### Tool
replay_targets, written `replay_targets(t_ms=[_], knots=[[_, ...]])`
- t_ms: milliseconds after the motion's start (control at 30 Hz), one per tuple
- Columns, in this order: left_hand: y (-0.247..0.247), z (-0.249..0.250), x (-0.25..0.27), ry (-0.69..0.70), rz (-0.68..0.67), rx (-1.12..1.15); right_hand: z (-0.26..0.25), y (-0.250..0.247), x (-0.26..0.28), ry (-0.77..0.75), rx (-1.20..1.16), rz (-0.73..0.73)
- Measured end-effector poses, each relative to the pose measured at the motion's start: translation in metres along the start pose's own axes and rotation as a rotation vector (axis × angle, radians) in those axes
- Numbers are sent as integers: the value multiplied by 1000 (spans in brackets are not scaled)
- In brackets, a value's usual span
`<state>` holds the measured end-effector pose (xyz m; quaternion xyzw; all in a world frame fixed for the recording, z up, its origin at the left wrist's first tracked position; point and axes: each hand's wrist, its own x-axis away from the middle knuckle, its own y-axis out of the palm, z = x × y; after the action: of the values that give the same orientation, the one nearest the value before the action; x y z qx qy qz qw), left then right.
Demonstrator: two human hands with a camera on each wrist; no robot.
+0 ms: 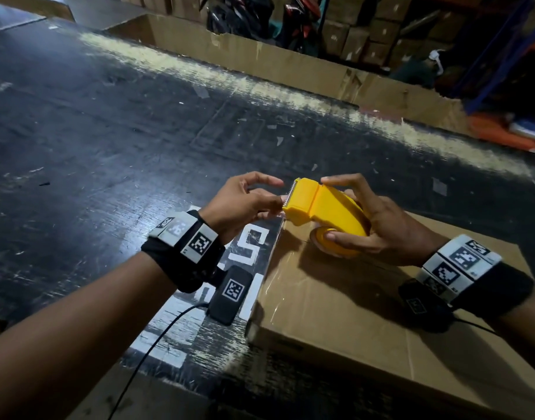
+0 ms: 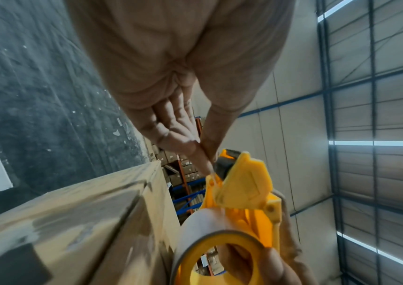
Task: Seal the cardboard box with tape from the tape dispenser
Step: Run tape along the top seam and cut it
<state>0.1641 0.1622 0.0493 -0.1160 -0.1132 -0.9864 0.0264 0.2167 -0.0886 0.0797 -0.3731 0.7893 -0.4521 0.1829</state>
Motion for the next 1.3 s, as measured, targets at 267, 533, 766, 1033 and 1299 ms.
replay_targets(t_ms=[267,533,766,1033,1299], knots=[[-57,-23,9,15,181,-15,21,-27,27,50,147,-115],[-57,-63,4,-24,199,22,18,-30,23,27,184,-196],[-31,-107,-3,-130,139,24,15,-28,20,54,194,-218],[-23,-99,15,351,19,-495,15,-29,21,56,227,-209],[6,-89,18,381,-305,-1024,18,-28,21,56,197,-207]])
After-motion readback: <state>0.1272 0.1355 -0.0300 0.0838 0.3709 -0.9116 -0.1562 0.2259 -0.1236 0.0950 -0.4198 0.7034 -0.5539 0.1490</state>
